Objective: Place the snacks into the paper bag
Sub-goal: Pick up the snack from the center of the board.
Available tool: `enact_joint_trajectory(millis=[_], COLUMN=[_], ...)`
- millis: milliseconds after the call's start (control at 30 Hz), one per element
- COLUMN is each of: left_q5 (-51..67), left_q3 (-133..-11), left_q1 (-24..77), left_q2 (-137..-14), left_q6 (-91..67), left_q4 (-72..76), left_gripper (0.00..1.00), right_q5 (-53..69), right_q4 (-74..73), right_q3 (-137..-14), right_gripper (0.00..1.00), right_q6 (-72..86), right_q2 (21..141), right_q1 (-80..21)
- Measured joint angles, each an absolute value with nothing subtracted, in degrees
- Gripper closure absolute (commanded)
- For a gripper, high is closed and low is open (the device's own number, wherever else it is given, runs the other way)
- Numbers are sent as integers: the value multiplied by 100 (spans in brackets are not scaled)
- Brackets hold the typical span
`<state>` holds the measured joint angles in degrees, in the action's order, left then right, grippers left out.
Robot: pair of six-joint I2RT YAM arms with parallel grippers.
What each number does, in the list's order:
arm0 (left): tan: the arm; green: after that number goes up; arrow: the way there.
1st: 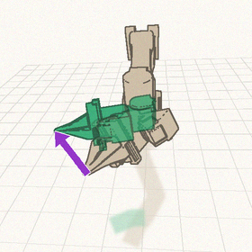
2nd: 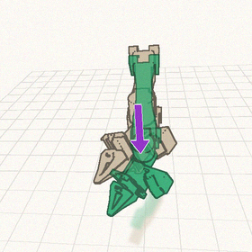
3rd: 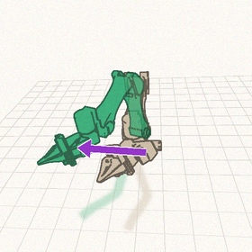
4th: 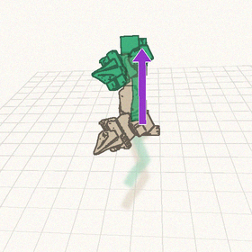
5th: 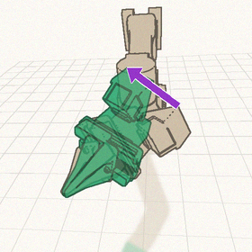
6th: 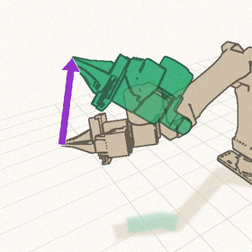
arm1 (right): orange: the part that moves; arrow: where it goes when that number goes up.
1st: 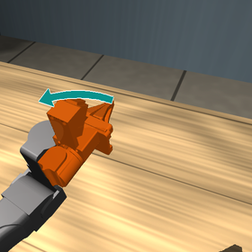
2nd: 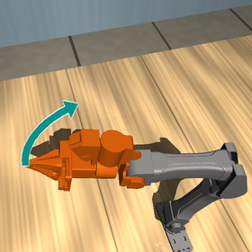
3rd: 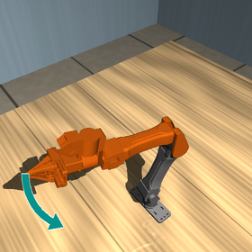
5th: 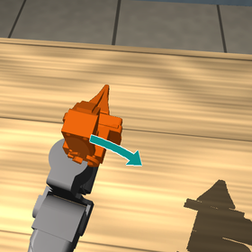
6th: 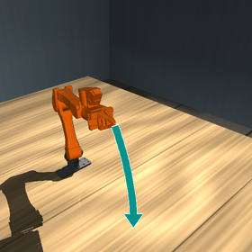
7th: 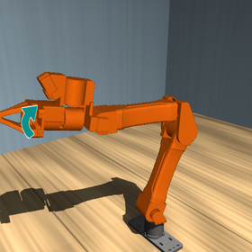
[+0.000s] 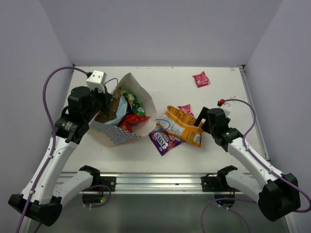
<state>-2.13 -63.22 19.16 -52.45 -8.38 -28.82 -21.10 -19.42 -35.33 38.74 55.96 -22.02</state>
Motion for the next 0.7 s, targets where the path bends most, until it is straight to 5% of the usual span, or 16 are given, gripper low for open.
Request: enact_joint_trajectory(millis=[367,567,700], left_q5=[-338,-405,-423], left_q3=[-6453,-6471,-6525], left_q1=[1916,1916,1916], left_q2=[-5260,-5245,-5242], left_q6=[-840,-840,-843], left_q4=[-3098,-3190,-3240], left_gripper=[100,100,100], right_q5=[-1466,-1129,-1068], right_q4=[-1586,-1201,-1127], right_q3=[-2978,-2814,-2794], right_gripper=[11,39,73], right_q6=[4552,4731,4665], right_q2=[6034,6219,6058], right_q1=[-2097,-2093,-2093])
